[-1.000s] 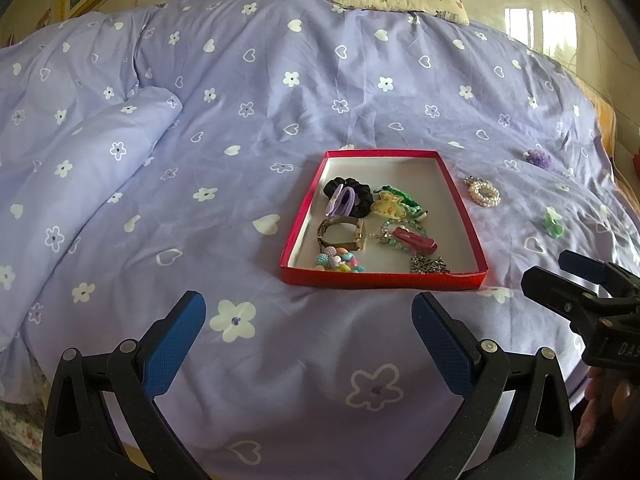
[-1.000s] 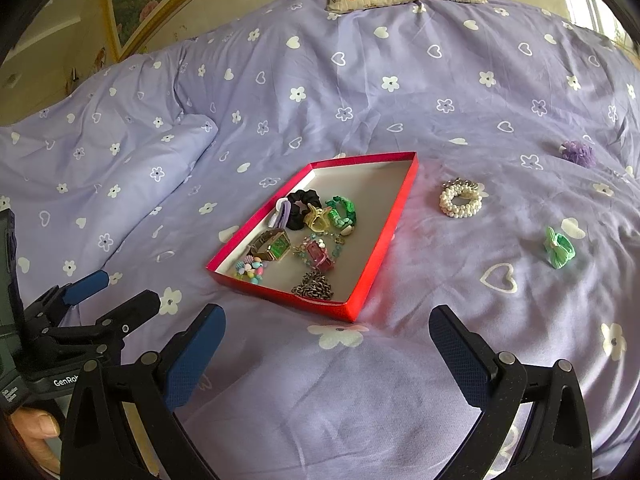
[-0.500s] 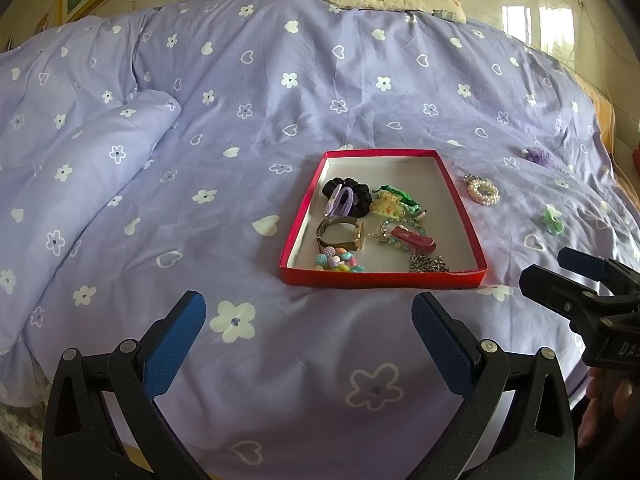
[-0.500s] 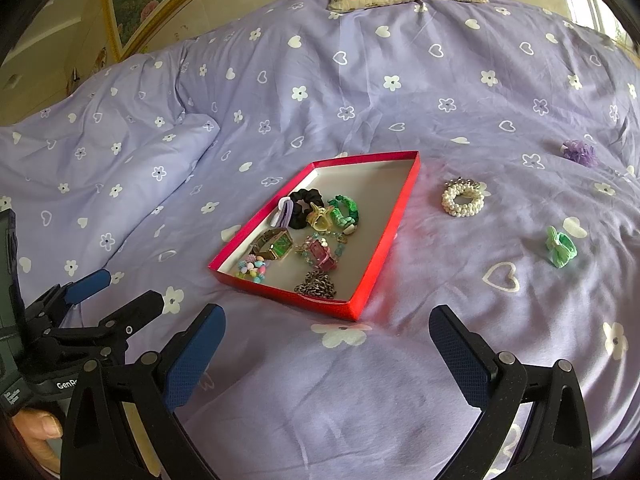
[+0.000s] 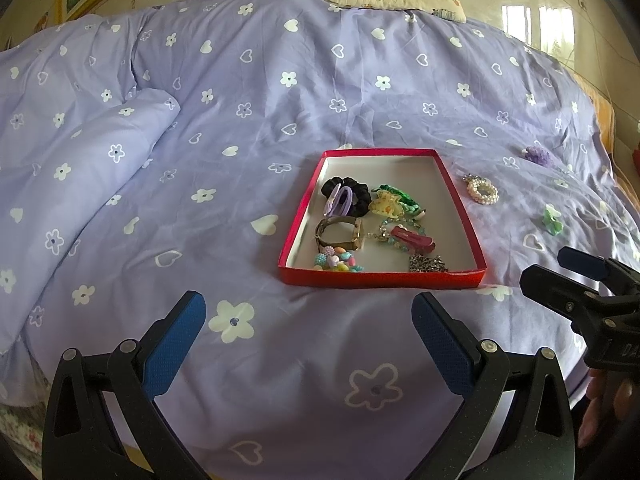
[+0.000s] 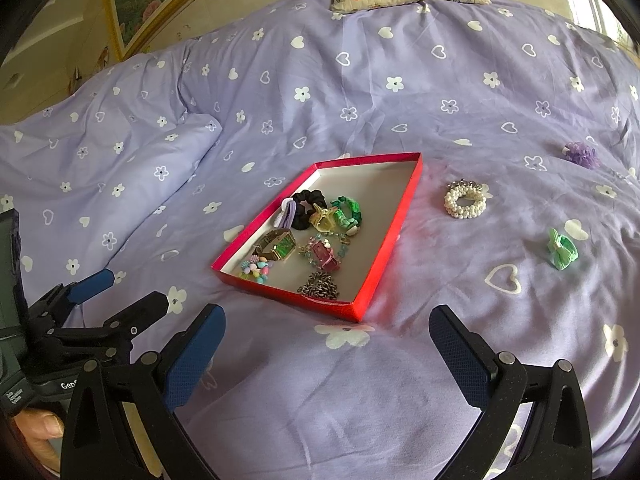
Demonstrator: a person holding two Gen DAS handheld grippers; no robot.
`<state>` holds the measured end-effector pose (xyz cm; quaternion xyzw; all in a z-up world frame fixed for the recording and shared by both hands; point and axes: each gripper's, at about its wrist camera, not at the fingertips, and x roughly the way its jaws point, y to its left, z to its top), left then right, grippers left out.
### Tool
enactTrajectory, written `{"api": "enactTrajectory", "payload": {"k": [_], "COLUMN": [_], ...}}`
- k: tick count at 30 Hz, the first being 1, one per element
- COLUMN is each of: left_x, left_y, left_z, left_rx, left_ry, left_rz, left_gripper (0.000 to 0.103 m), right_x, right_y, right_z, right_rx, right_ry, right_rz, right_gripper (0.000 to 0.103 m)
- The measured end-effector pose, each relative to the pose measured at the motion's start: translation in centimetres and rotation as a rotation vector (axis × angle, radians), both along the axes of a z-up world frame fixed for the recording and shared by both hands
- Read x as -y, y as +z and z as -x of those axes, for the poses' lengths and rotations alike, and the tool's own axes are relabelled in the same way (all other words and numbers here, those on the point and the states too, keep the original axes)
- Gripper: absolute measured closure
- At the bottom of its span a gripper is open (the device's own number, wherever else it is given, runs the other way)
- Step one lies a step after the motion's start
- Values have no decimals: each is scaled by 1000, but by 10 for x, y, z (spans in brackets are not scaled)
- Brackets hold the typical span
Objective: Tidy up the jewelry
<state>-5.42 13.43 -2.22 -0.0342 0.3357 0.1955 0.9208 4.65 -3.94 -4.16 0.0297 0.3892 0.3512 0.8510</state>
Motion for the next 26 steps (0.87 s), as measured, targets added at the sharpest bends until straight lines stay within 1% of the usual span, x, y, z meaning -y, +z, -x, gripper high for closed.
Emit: {"api": "enactTrajectory", "payload": {"k": [9, 26], "left_x": [0, -1], "left_y": [-1, -4], "left_z": [-2, -14], "left_rx": [-3, -12], "left_ry": [-6, -24], "left_rz": [-2, 23], "left_gripper": [0, 0], "right_x": [0, 0], "right_y": [1, -5], "right_z": [-1, -10], "right_rx": [-5, -21], "right_ry": [-2, 5], "right_rz": [0, 3], "right_gripper": [0, 0]}}
